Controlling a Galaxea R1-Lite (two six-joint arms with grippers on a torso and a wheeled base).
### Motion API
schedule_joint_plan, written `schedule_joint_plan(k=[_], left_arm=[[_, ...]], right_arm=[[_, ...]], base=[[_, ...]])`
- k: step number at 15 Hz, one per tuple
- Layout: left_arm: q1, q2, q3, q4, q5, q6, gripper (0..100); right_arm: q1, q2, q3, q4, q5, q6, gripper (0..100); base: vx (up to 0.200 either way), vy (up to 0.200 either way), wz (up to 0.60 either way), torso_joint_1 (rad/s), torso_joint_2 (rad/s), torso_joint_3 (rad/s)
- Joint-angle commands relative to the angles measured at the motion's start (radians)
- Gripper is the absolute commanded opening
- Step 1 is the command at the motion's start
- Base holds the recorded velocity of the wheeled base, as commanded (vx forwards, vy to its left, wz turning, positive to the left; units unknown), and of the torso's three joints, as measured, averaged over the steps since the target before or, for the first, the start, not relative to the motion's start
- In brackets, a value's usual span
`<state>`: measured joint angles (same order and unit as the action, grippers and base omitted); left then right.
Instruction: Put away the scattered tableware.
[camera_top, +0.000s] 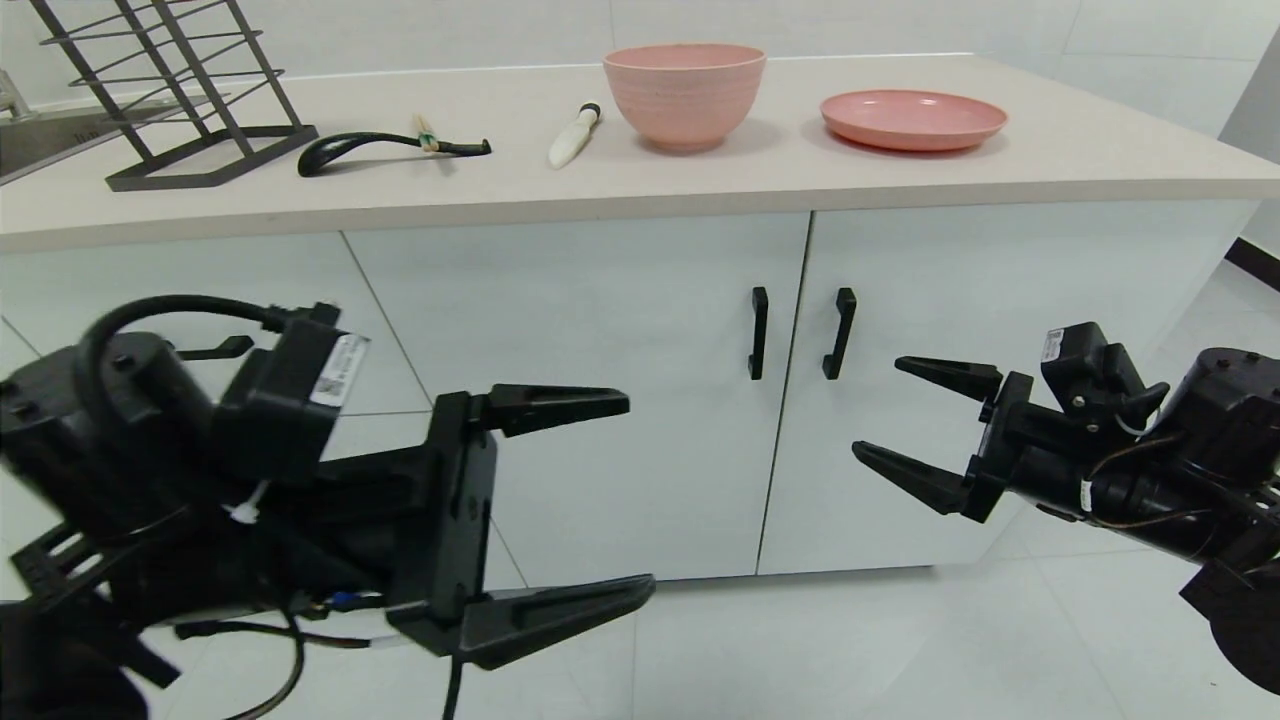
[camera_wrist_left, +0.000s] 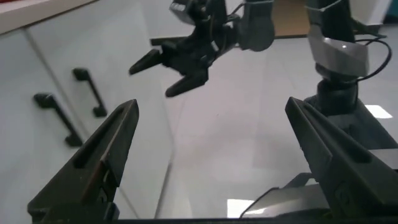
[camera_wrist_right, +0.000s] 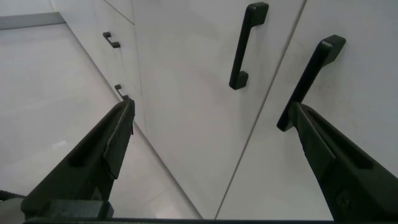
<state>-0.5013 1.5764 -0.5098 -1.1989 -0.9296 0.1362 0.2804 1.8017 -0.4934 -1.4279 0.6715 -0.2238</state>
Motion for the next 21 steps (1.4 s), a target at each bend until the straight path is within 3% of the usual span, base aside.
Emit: schedule_joint_plan(k=[1,2,3,5,6,8,9,10,11,13,14,15,16,17,19,21], left_arm=[[-0.069,0.212,-0.125,-0.073,-0.048,-0.007,100],[-0.114,0.284,-0.208,-0.08,-0.071,-0.009,100],[-0.14,0.315,-0.246,-0.076,-0.057,-0.023,100],[-0.181,0.341,-0.3,-0.051,0.094,-0.11,100],[-0.186,0.352,-0.339,-0.007,0.138,-0.138,100],[-0.186,0.372,-0.412,0.087,0.172,-0.135,100],[-0.187,0.392,-0.477,0.157,0.287,-0.13,100],[-0.189,0.413,-0.52,0.174,0.331,-0.104,100],[-0.189,0.427,-0.539,0.176,0.327,-0.072,100],[-0.195,0.435,-0.544,0.176,0.324,-0.047,100],[-0.201,0.45,-0.544,0.173,0.271,0.008,100],[-0.194,0.453,-0.543,0.177,0.15,0.094,100],[-0.194,0.453,-0.543,0.179,0.143,0.099,100],[-0.174,0.453,-0.549,0.199,0.11,0.132,100],[-0.158,0.47,-0.582,0.206,0.11,0.129,100],[-0.158,0.487,-0.619,0.206,0.158,0.128,100]], right_arm=[[0.0,0.011,-0.004,0.0,0.0,0.0,100],[0.002,0.021,-0.005,-0.002,0.0,0.001,100],[0.002,0.022,-0.014,0.0,0.0,0.001,100],[0.002,0.025,-0.017,-0.002,0.0,0.0,100],[0.002,0.036,-0.027,0.0,0.0,0.0,100],[0.002,0.074,-0.071,0.0,0.0,0.001,100],[0.0,0.105,-0.099,0.0,0.0,0.0,100],[0.002,0.119,-0.119,0.0,0.0,0.001,100],[0.0,0.13,-0.134,-0.002,0.0,0.001,100],[-0.007,0.154,-0.166,0.0,0.0,0.003,100],[-0.017,0.188,-0.197,-0.002,0.002,-0.002,100],[-0.023,0.203,-0.217,-0.002,0.002,-0.003,100],[-0.023,0.203,-0.218,-0.002,0.002,-0.005,100],[-0.024,0.206,-0.235,-0.002,0.011,-0.005,100],[-0.032,0.229,-0.274,-0.002,0.011,-0.005,100],[-0.032,0.258,-0.31,-0.003,0.011,-0.005,100]], base=[[0.0,0.0,0.0,0.0,0.0,0.0],[0.0,0.0,0.0,0.0,0.0,0.0],[0.0,0.0,0.0,0.0,0.0,0.0],[0.0,0.0,0.0,0.0,0.0,0.0],[0.0,0.0,0.0,0.0,0.0,0.0],[0.0,0.0,0.0,0.0,0.0,0.0],[0.0,0.0,0.0,0.0,0.0,0.0],[0.0,0.0,0.0,0.0,0.0,0.0],[0.0,0.0,0.0,0.0,0.0,0.0],[0.0,0.0,0.0,0.0,0.0,0.0],[0.0,0.0,0.0,0.0,0.0,0.0],[0.0,0.0,0.0,0.0,0.0,0.0],[0.0,0.0,0.0,0.0,0.0,0.0],[0.0,0.0,0.0,0.0,0.0,0.0],[0.0,0.0,0.0,0.0,0.0,0.0],[0.0,0.0,0.0,0.0,0.0,0.0]])
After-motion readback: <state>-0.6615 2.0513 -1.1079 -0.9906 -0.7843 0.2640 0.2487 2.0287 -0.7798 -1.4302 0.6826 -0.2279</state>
